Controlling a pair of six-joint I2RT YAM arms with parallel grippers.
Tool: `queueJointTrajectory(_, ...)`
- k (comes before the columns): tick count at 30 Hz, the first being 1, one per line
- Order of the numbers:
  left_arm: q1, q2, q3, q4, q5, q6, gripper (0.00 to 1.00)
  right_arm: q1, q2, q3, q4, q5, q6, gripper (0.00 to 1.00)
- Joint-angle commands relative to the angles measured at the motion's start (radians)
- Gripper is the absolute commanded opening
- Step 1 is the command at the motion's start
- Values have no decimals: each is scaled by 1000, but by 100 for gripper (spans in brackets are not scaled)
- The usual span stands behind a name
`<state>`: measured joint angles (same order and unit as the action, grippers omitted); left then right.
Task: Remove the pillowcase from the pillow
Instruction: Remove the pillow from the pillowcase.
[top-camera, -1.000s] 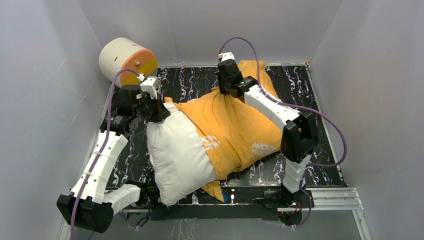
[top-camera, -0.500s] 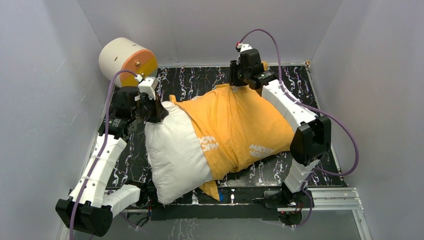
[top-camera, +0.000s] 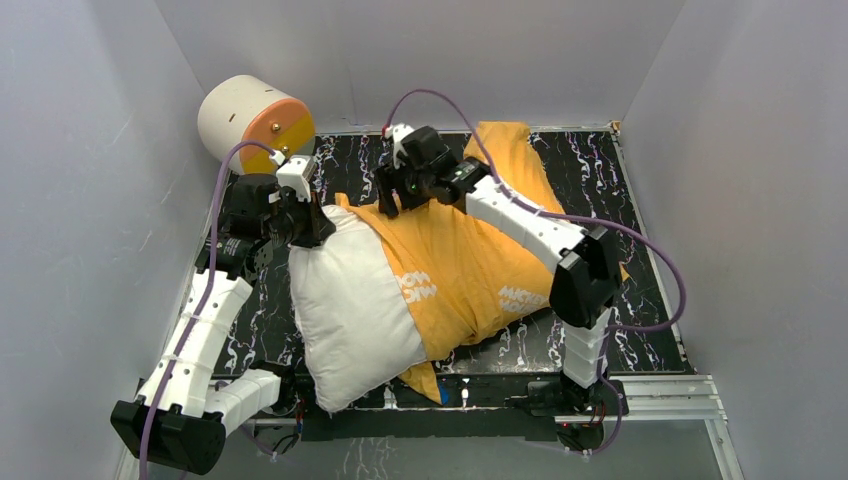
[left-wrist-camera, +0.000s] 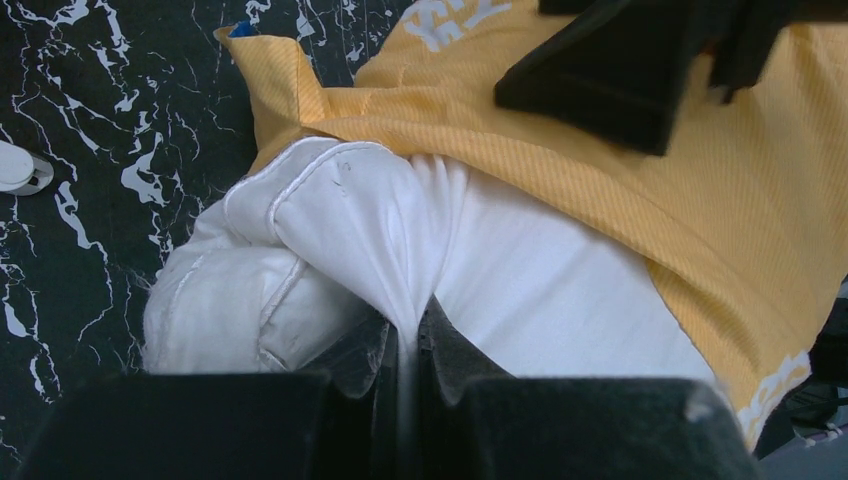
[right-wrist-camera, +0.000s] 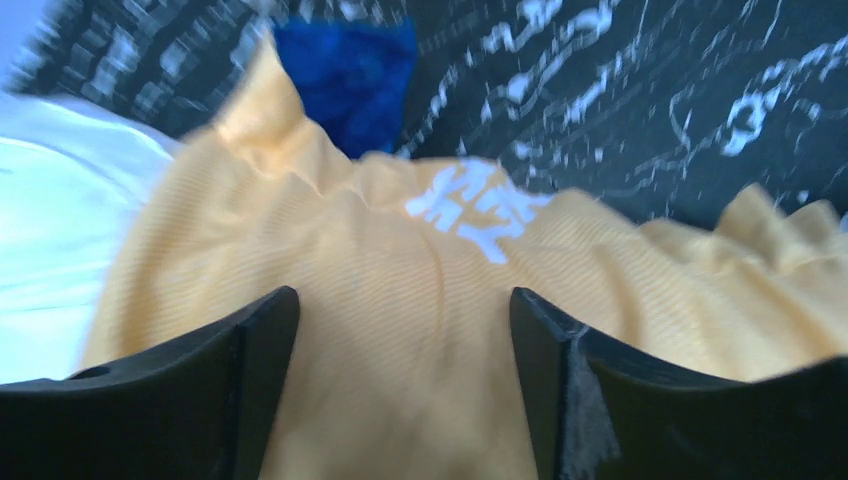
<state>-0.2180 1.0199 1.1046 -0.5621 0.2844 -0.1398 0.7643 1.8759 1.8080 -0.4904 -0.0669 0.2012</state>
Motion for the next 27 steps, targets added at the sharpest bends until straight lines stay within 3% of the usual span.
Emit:
queueJointTrajectory(1, 8, -56, 17, 21, -12, 10, 0, 12, 47, -54, -94, 257, -43, 69)
queueJointTrajectory(6, 8, -64, 16, 5, -96, 2, 0, -44, 26, -72, -67, 468, -1, 7)
queueJointTrajectory(10, 8, -86, 13, -16, -149, 7, 0, -123, -27, -96, -2, 553, -3, 0)
queueJointTrajectory(15, 8, -110, 7, -36, -175, 18, 0, -230, -80, -129, 31, 559, 19, 2)
queueJointTrajectory(18, 8, -115, 2, -38, -175, 21, 0, -249, -95, -99, 2, 440, 21, 10)
queueJointTrajectory(24, 8, -102, 7, -20, -119, 25, 0, -244, -151, -68, 19, 6, 75, 50)
queueJointTrajectory(27, 8, -97, 9, -9, -91, 22, 0, -201, -159, -63, 46, -91, 95, 68)
